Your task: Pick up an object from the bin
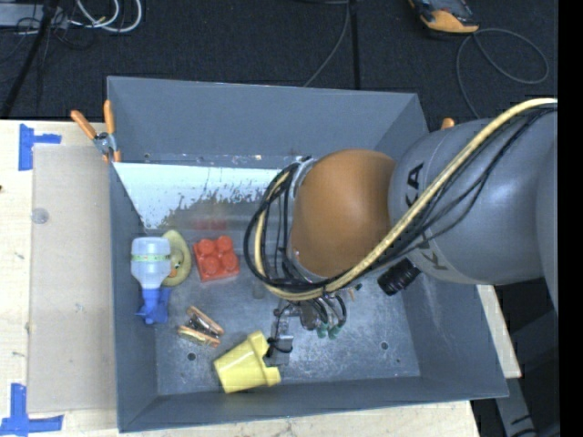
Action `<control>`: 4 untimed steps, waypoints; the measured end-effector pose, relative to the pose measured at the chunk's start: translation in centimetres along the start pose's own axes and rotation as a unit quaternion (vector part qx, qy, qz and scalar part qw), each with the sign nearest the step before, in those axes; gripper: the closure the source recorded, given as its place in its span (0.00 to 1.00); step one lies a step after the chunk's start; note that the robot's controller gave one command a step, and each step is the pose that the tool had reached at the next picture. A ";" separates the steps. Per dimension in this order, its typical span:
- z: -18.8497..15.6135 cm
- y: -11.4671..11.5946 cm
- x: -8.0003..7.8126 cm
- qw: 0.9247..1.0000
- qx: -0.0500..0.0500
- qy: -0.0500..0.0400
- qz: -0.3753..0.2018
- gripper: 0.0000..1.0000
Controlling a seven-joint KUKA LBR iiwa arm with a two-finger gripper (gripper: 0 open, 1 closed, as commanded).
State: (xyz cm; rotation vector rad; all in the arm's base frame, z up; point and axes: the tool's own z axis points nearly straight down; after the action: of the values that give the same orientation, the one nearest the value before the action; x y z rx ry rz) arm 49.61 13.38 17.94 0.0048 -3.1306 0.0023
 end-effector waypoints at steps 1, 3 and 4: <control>-0.4 -0.1 -0.2 1.000 -0.001 -0.004 0.002 0.00; 9.7 0.3 1.4 0.998 0.000 -0.002 -0.056 0.00; 6.0 0.1 1.9 0.993 0.000 -0.001 -0.118 0.00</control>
Offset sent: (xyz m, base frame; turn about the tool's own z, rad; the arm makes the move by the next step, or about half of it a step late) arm -0.0239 0.0062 -0.1094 -0.1634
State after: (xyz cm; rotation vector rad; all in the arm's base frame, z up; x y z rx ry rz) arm 47.63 13.45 11.95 0.3755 -3.1090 0.0004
